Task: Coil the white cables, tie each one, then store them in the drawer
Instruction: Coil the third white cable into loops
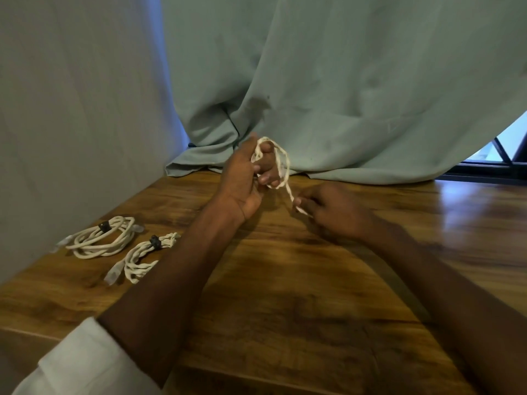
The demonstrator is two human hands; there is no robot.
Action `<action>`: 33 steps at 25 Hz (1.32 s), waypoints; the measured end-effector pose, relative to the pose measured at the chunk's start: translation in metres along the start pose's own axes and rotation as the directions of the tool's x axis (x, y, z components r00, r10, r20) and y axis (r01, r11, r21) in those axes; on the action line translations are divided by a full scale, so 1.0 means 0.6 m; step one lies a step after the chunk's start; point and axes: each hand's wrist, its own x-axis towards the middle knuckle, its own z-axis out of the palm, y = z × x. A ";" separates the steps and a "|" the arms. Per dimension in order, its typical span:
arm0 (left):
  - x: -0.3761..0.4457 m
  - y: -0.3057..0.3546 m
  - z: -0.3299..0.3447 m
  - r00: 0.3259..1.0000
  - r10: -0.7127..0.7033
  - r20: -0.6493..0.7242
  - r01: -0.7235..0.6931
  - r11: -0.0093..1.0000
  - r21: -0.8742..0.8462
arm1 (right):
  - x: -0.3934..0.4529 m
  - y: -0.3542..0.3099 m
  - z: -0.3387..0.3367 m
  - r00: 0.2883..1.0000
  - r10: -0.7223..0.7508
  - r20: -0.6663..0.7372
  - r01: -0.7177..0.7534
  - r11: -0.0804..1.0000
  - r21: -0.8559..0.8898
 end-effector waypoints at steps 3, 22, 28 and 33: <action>0.006 0.008 -0.022 0.970 0.143 -0.199 -0.116 0.983 0.140 | -0.011 -0.044 0.019 0.982 -0.144 0.119 0.135 0.987 0.081; -0.021 -0.024 0.005 0.928 -0.255 0.273 0.128 0.903 0.410 | 0.003 -0.016 -0.025 0.980 0.112 -0.163 0.036 0.711 0.703; -0.013 -0.020 -0.002 0.963 -0.200 0.184 0.167 0.969 0.180 | 0.006 -0.029 -0.018 0.988 0.078 -0.135 0.036 0.726 0.687; -0.019 -0.016 0.005 0.967 -0.162 0.199 0.141 0.983 0.114 | 0.010 -0.037 0.004 0.946 -0.003 -0.325 0.168 0.860 0.482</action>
